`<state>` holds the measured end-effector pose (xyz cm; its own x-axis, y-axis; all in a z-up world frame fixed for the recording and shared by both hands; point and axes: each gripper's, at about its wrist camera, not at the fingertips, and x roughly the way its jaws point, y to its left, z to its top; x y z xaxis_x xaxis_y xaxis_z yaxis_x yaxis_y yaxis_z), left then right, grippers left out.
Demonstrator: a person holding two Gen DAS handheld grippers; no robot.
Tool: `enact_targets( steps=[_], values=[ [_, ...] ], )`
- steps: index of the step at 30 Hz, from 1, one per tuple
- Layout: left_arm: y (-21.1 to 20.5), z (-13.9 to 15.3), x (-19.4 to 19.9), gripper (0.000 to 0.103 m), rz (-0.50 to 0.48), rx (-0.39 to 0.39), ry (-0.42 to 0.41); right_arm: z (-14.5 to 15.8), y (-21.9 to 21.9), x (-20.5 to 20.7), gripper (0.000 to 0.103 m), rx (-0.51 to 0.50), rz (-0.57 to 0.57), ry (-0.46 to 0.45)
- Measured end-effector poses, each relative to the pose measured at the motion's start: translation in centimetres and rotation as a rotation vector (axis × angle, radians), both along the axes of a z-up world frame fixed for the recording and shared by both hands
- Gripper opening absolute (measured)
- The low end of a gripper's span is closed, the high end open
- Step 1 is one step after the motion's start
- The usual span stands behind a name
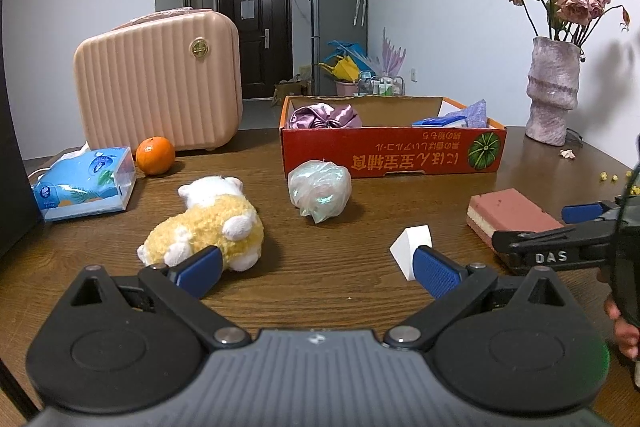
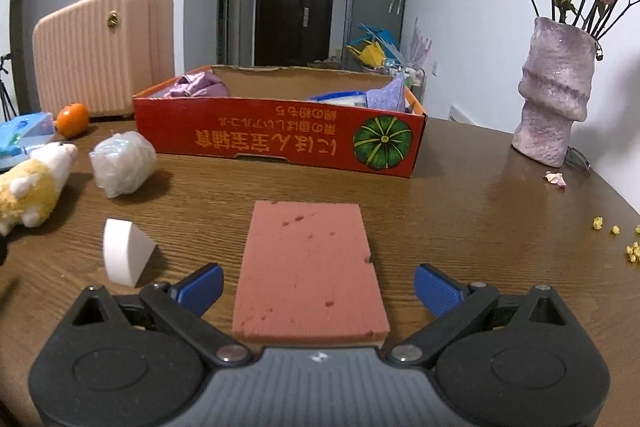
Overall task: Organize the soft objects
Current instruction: 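Grasp the pink sponge with the right tool, then grasp the yellow plush sheep with the left tool while the right tool holds the sponge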
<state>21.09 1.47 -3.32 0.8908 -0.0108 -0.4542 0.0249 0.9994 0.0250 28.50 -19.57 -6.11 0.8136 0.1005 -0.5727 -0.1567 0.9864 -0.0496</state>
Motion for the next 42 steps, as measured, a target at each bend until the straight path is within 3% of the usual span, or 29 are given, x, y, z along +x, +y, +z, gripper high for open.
enact_targets(
  steps=[7, 10, 12, 18, 32, 42],
  values=[
    [0.1, -0.1, 0.1, 0.103, 0.000, -0.001, 0.002, -0.4, 0.5, 1.2, 0.086, -0.008, -0.014, 0.032],
    [0.0, -0.1, 0.1, 0.103, 0.000, -0.001, 0.002, -0.6, 0.6, 1.4, 0.073, -0.005, -0.003, 0.043],
    [0.0, -0.1, 0.1, 0.103, 0.000, -0.001, 0.002, -0.6, 0.5, 1.4, 0.070, 0.005, 0.005, 0.047],
    [0.0, 0.0, 0.0, 0.103, -0.002, -0.003, 0.000, -0.4, 0.4, 0.9, 0.069, 0.010, 0.005, 0.026],
    [0.1, 0.1, -0.3, 0.103, -0.018, -0.014, -0.004, 2.5, -0.6, -2.5, 0.069, 0.065, 0.001, -0.179],
    [0.5, 0.2, -0.2, 0.103, 0.014, -0.019, -0.007, 2.3, -0.3, -2.3, 0.069, 0.059, 0.005, -0.171]
  ],
)
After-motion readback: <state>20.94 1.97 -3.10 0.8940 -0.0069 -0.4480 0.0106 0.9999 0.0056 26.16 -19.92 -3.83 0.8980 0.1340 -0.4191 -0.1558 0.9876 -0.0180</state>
